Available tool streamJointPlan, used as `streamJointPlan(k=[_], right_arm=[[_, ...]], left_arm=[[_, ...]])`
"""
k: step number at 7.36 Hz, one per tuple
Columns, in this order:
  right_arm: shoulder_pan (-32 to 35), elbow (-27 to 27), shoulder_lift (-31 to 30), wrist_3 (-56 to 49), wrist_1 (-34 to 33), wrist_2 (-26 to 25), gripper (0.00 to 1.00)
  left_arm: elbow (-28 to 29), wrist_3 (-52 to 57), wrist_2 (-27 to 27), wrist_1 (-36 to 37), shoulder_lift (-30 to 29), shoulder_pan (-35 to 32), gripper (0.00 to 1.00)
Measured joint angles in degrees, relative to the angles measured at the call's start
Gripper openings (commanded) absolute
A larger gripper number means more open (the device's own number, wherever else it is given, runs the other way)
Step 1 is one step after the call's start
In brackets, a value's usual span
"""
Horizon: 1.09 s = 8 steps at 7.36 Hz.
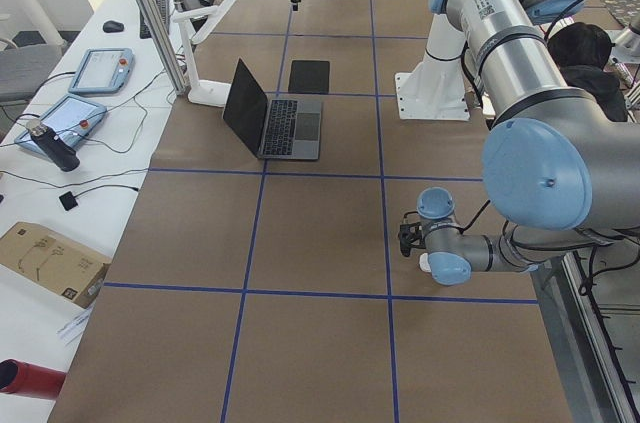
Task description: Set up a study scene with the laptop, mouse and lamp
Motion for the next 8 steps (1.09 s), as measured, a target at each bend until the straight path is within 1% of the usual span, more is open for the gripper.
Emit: streamJointPlan(k=[2, 3, 4, 5, 6, 8], right_arm=[[0.0, -0.2, 0.0, -0.1, 0.0, 0.1, 1.00], [0.0, -0.3, 0.0, -0.1, 0.0, 0.1, 1.00], [0.1, -0.4, 0.0, -0.1, 0.0, 0.1, 1.00], [0.0, -0.7, -0.1, -0.1, 0.0, 0.0, 1.00], [0.0, -1.0, -0.2, -0.1, 0.0, 0.0, 1.00], [0.0, -1.6, -0.2, -0.2, 0.0, 0.0, 1.00]], left_arm=[[-6.0, -1.8, -4.9, 0.8, -0.3, -4.2, 0.24], [-8.3, -2.5, -7.1, 2.6, -2.1, -6.6, 0.24], [-10.6, -3.0, -8.6, 7.5, -6.2, -9.6, 0.24], [-12.8, -3.2, -10.6, 16.9, -13.0, -13.4, 0.24], [-14.8, -3.2, -12.6, 30.9, -23.3, -17.5, 0.24], [-15.9, -3.0, -14.2, 57.2, -45.5, -22.2, 0.24]])
